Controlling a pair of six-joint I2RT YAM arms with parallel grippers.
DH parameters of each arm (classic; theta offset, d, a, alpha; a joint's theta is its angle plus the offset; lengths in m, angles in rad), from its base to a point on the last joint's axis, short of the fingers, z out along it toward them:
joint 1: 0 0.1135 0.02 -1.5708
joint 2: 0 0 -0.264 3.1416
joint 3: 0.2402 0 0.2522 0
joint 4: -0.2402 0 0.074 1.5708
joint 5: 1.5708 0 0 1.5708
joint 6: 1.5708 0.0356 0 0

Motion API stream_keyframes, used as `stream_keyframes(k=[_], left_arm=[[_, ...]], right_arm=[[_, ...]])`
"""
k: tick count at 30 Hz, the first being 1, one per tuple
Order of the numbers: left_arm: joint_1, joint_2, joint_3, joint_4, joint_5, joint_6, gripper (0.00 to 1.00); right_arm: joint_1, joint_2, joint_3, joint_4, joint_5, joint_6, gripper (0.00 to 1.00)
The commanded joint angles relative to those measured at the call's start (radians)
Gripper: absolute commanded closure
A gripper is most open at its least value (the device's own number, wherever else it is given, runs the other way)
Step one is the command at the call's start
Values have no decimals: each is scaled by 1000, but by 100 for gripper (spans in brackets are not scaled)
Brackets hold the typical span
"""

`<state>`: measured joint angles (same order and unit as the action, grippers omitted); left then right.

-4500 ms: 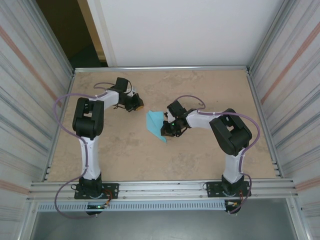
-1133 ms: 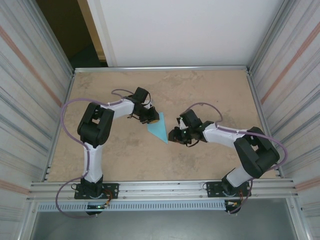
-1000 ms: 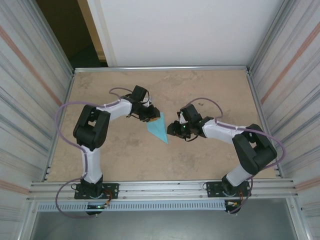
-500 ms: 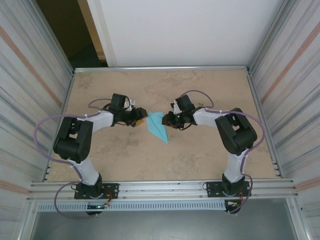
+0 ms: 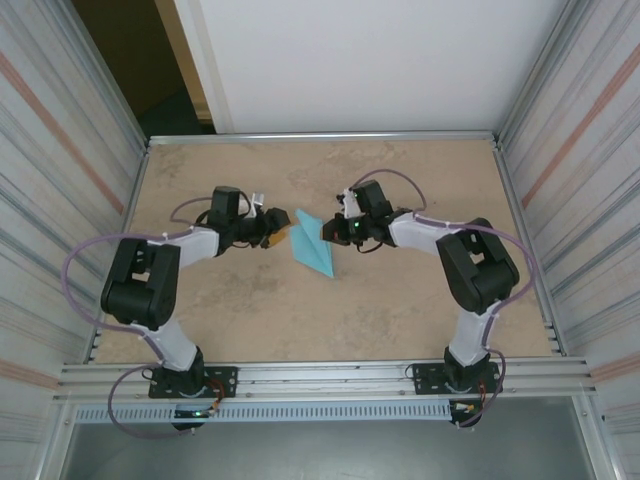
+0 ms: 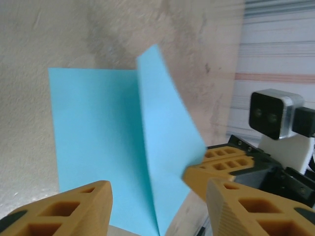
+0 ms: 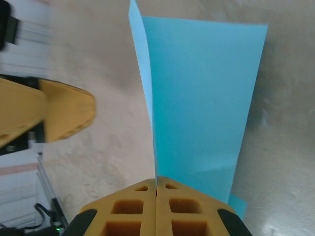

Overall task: Fold a paper plane with a square sheet of paper (pick it up from the middle)
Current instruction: Turn over the paper at the center of the table.

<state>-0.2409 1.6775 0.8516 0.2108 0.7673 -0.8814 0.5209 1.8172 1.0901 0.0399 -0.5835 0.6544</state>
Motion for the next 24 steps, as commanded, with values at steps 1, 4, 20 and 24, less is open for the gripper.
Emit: stream_keyframes(k=[1,4,20,24], left_arm=[[2,-105,-19,161,84,-41,42],[1,-131,-50,296,129,-124,35],[-99,-92,-10,576,259,-190,37],[-119,-81,7,566,276,-181,38]], right_arm=[[-15,-130,-26,101,-29,65,100],[-23,-189,-50,153,-36,123,100],[-43,-317,-111,319,-113,294,99],[-50,-323,-122,352,-131,324,99]])
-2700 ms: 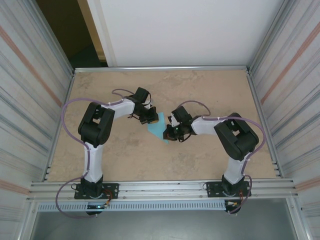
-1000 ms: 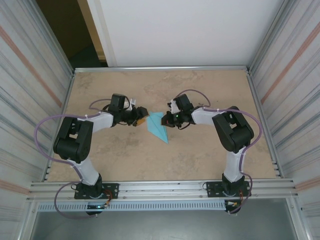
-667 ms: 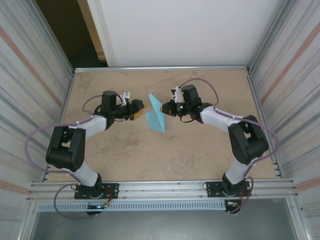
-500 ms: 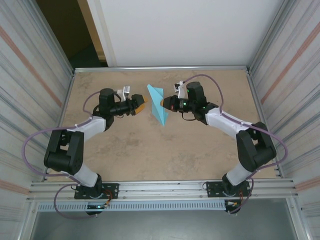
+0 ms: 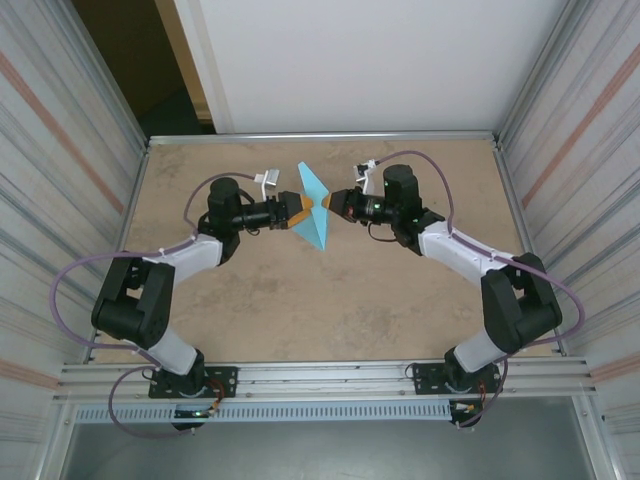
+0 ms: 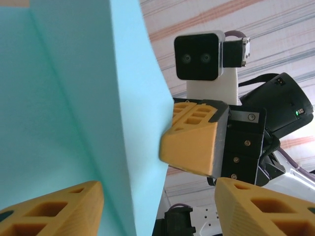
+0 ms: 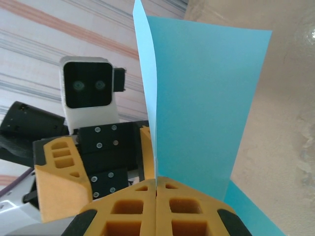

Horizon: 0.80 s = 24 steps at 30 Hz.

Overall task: Fold a paper plane with a square sheet of paper (pick it up from the middle)
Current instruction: Turn over the paper at the center of the table.

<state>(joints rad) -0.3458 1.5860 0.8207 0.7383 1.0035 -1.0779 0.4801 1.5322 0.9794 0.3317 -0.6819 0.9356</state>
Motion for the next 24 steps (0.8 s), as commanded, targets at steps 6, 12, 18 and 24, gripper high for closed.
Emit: stream_keyframes(k=[6,12,18,24], left_arm=[[-43,35,65,53,57,10,41],[-63,43,78,100,73,-4,50],[-63,47,70,112,66,-4,61],[-62,53,71,96,51,1,74]], right_arm=[[-12,-44,-18,90,-44,67,98],[-19,-42,-25,117,-53,93,98],[-25,-47,-31,122,-53,103,97],[-33,-58,-42,116,-56,107,90]])
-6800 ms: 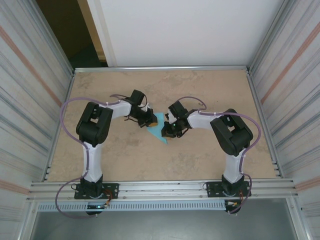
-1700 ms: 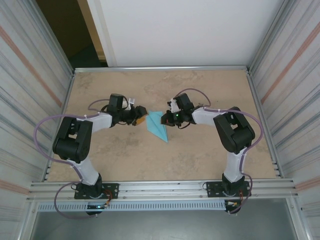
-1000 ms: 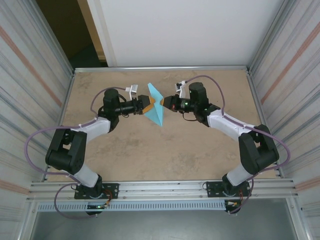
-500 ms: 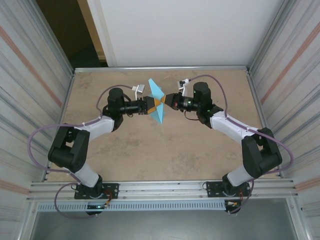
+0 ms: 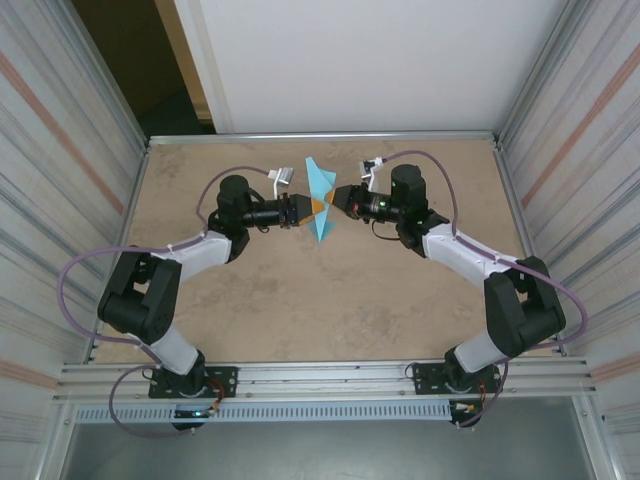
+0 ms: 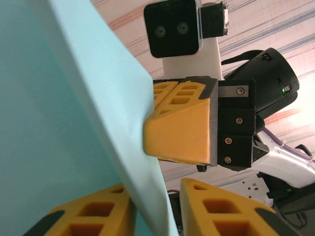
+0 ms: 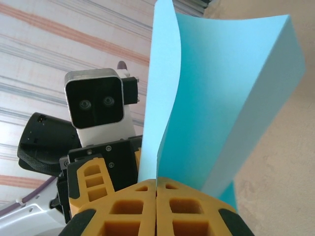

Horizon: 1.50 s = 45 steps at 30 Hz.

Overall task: Fold a paper plane with a square sheet of paper (pick it up from the middle)
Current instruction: Turn over the paper at the center of the table.

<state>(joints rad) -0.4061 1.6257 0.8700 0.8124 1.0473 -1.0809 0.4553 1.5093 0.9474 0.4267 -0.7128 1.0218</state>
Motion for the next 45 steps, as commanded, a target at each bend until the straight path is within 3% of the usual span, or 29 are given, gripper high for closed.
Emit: stream_keyframes(k=[1,9,12,14,18,21,25,28,37,45], left_arm=[[-2,14,23,20,7,5,77],[9,-4,38,-129,-27,97,87],[20,-33,55,-304,-65,211,87],[21,-62,89,-521,-131,357,87],[-16,-96,219,-987,-423,659,87],[-74,-81,334,-1240,-743,815,87],[-160,-23,444,-1401,-1148,920,87],[-216,48,515,-1461,-1360,952,87],[-319,285,641,-1519,-1708,1014,87],[-369,498,719,-1532,-1808,1035,87]], right_arm=[[-8,-37,-10,19,-25,21,88],[-57,-112,-25,-167,54,-27,48],[-76,-164,-29,-303,130,-97,40],[-82,-200,-23,-419,208,-157,36],[-84,-266,-25,-577,352,-237,32],[-89,-311,-43,-648,443,-265,30],[-98,-357,-76,-693,517,-272,30],[-103,-382,-92,-722,560,-269,29],[-117,-429,-125,-805,670,-233,30],[-127,-441,-156,-811,677,-214,30]])
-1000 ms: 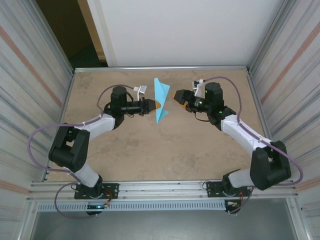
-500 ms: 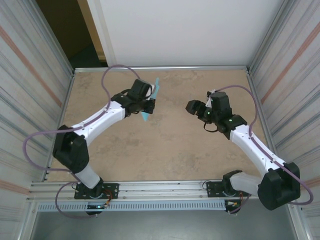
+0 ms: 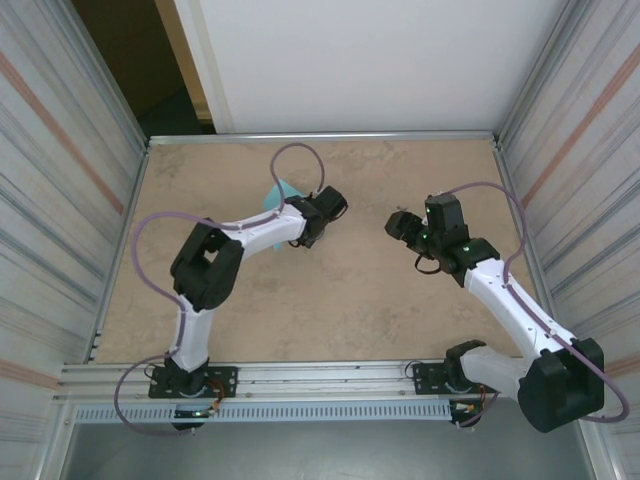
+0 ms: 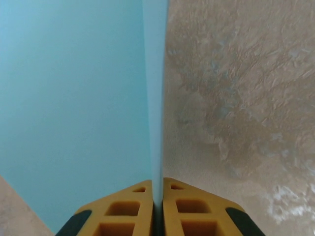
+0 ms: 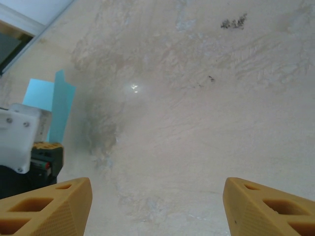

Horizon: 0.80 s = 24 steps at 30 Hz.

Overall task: Fold a paper plane with a square sheet of paper (pick it up from the middle)
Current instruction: Turn over the paper at the center of the table.

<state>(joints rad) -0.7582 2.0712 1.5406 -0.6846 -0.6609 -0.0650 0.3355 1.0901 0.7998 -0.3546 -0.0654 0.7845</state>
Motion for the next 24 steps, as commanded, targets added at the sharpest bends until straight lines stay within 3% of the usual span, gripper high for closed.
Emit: stream_keyframes(k=[1,13,24], left_arm=[[-21,72,56,-34,-94,18,87],[-45,159,98,-64,53,-55,74],[-46,40,61,-92,383,-214,57]], right_arm=[[-7,-21,-10,-30,30,24,30],[-13,-2,-16,-29,22,29,30],[-15,7,-19,-24,20,40,30]])
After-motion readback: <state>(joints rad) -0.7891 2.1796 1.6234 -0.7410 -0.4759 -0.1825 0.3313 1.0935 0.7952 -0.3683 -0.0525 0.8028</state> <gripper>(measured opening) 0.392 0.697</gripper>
